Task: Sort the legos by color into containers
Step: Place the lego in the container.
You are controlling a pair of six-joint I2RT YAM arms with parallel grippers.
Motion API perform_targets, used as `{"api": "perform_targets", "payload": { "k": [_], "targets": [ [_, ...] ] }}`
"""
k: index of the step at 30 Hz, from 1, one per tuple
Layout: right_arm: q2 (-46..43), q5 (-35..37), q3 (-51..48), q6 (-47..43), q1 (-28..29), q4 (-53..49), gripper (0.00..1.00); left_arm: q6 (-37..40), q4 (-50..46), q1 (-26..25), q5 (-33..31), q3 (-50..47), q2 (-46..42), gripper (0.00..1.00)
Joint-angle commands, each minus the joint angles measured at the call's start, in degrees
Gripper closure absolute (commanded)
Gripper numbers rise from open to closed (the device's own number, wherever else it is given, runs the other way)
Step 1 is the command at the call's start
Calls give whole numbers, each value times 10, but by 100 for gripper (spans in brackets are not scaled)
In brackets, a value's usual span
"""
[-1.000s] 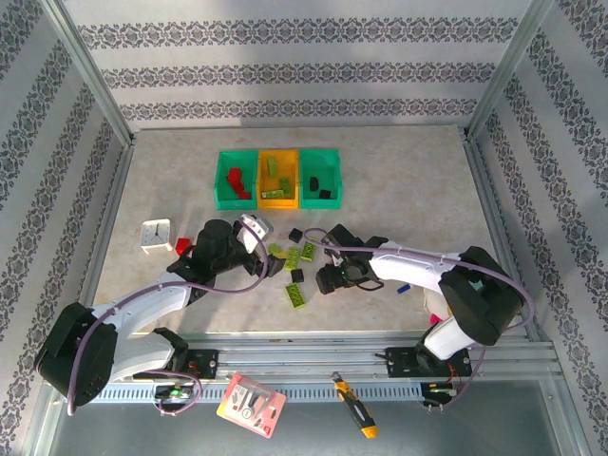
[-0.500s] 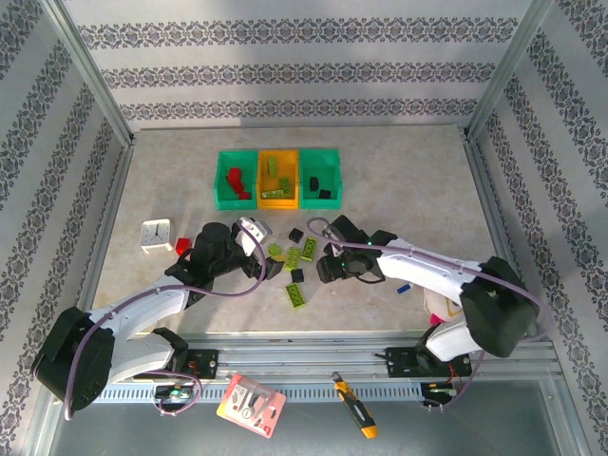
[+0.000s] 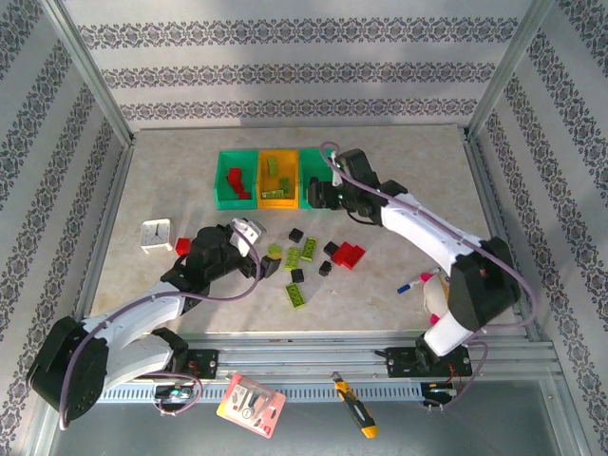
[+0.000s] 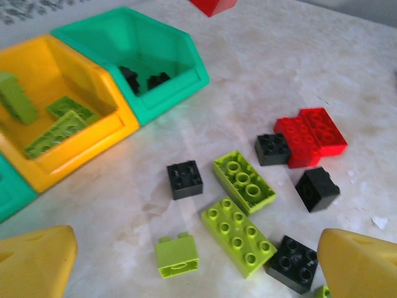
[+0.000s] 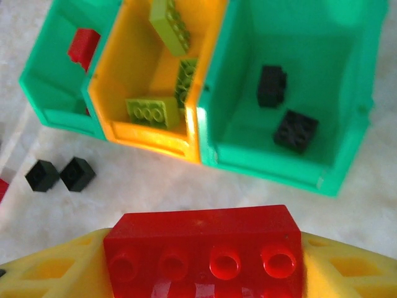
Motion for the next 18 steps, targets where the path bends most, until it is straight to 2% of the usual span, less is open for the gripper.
{"api": "perform_targets", "payload": {
  "k": [1,9,18],
  "targets": [
    [58,-22,73,-25,15,29,37,-50,-36,-4,-45,3,-27,1],
    [226,-26,263,-39,63,54,38,-167,-96,2,-196,-12,-87,1],
    [403,-23,460,-41,84,59,38,-191,-120,11,-214,-20,-108,1]
  ]
}}
